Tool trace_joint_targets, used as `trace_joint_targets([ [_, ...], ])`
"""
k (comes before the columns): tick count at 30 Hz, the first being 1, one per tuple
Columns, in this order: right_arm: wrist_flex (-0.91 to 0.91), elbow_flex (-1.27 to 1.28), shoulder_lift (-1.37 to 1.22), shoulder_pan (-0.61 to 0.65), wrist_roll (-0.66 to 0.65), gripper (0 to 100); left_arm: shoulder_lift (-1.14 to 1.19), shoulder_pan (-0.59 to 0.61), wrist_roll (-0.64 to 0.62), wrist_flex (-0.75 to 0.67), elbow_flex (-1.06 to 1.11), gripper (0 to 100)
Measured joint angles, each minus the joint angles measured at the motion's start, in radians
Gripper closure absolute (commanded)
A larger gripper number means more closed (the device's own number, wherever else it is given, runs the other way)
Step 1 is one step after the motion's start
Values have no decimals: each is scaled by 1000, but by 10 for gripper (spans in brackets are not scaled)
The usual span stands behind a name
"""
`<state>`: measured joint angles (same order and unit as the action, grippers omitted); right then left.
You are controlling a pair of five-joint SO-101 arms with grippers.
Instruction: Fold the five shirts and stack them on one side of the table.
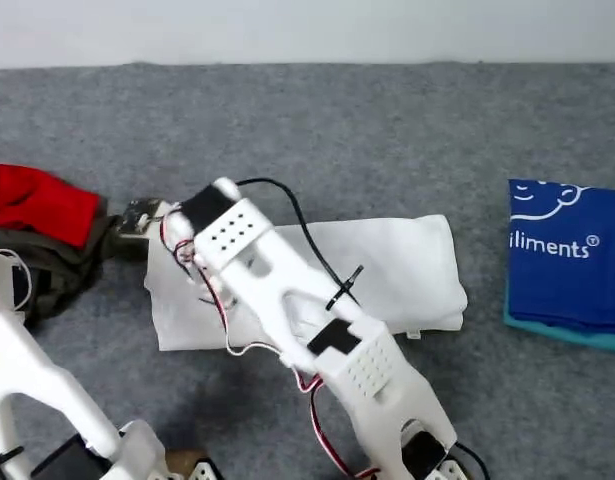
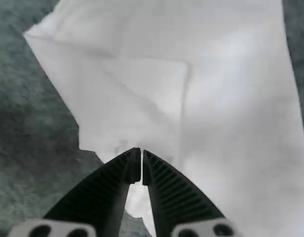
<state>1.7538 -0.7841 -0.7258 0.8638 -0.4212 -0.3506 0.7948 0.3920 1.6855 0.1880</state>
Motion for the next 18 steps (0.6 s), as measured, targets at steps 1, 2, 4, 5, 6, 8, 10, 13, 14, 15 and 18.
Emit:
trace_joint_targets([
  [1,0,11,8,11,5,989,0,2,0,0,0,985],
  [2,0,23,15,26,9,989,0,2,0,0,0,985],
  [4,0,52,18,55,11,989,0,2,0,0,0,985],
  [5,0,57,17,61,11,989,0,2,0,0,0,985],
  [6,-2,58,12,64,11,989,0,2,0,0,0,985],
  [8,-28,58,-8,64,11,989,0,2,0,0,0,985],
  [10,-98,58,-34,61,9,987,0,2,0,0,0,985],
  [13,-247,58,-46,37,-12,987,0,2,0,0,0,985],
  [14,-302,58,-46,26,-14,987,0,2,0,0,0,985],
  [15,-358,58,-46,14,-14,987,0,2,0,0,0,985],
  [18,-471,58,-46,-9,-17,987,0,2,0,0,0,985],
])
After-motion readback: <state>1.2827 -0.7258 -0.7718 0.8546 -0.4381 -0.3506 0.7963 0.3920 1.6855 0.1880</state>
